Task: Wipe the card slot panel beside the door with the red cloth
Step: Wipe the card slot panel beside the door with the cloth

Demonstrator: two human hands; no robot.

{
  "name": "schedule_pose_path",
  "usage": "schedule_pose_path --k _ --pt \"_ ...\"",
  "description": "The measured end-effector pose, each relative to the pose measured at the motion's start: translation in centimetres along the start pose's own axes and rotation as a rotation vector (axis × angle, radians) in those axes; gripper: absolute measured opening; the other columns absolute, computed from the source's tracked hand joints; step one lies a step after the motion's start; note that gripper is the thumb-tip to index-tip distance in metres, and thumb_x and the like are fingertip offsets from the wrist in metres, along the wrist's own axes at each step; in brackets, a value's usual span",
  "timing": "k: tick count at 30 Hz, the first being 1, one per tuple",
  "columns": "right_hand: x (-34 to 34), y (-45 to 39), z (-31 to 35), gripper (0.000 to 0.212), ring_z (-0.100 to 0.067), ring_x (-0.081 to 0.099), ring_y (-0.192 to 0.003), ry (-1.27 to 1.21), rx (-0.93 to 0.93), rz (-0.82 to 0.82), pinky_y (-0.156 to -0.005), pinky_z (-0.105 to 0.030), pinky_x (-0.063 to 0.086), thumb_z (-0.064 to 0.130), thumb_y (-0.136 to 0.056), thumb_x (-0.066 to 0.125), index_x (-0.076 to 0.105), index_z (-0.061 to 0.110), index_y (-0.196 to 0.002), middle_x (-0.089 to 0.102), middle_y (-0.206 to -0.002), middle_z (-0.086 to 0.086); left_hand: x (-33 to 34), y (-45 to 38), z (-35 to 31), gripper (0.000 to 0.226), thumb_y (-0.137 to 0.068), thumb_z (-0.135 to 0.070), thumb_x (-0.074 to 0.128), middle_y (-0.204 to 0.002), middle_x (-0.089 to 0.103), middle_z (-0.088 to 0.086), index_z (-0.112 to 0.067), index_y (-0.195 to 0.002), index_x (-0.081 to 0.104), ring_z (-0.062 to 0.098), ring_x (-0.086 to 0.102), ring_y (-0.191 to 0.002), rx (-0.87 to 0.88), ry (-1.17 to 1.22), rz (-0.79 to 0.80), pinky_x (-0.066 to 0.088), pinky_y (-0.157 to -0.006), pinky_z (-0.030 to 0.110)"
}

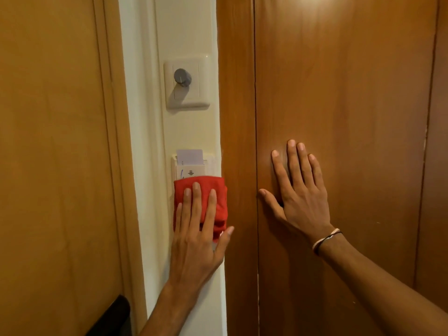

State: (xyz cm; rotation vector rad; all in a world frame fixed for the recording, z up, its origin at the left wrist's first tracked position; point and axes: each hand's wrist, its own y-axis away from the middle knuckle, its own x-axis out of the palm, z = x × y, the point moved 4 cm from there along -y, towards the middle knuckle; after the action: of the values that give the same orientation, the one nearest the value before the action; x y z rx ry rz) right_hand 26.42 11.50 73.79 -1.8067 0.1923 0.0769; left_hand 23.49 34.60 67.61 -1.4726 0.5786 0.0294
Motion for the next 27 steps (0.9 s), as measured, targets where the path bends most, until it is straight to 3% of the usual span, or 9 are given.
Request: schedule_pose_path --k 3,13,20,27 --pt "0.1 0.0 -0.1 0.087 -0.036 0.012 -0.163 0.022 -0.002 -0.020 -0.134 -0.048 0.009 0.070 -0.101 0.030 0.018 0.016 -0.167 0.014 -0.174 -0.020 -0.4 -1.6 1.4 0.082 -0.093 -0.065 0.038 -0.165 0.017 0.015 -0.014 -0.155 0.023 0.034 0.012 -0.154 0.048 -0.026 -0.029 0.031 -0.117 0.061" --pt "0.2 -0.1 0.0 0.087 -0.037 0.015 -0.163 0.034 0.001 -0.035 -0.133 -0.051 0.016 0.071 -0.099 0.032 0.021 0.016 -0.166 0.018 -0.174 -0.020 -0.6 -2.3 2.3 0.093 -0.088 -0.074 0.041 -0.166 0.014 0.012 -0.014 -0.156 0.023 0.031 0.008 -0.155 0.030 -0.029 -0.022 0.029 -0.119 0.059" --pt "0.3 -0.1 0.0 0.087 -0.036 0.012 -0.163 0.027 0.001 -0.053 -0.134 -0.048 0.010 0.071 -0.100 0.031 0.019 0.017 -0.167 0.016 -0.174 -0.019 -0.7 -1.0 2.7 0.096 -0.086 -0.075 0.040 -0.166 0.011 0.012 -0.014 -0.156 0.019 0.033 0.009 -0.154 0.000 -0.033 0.003 0.032 -0.116 0.062" --pt "0.5 0.2 0.1 0.087 -0.037 0.012 -0.163 0.025 0.003 -0.055 -0.133 -0.050 0.013 0.071 -0.100 0.031 0.017 0.018 -0.167 0.016 -0.174 -0.019 -1.0 -0.7 2.6 0.098 -0.086 -0.078 0.037 -0.166 0.010 0.012 -0.015 -0.157 0.015 0.033 0.008 -0.154 -0.005 -0.026 0.016 0.032 -0.116 0.061"
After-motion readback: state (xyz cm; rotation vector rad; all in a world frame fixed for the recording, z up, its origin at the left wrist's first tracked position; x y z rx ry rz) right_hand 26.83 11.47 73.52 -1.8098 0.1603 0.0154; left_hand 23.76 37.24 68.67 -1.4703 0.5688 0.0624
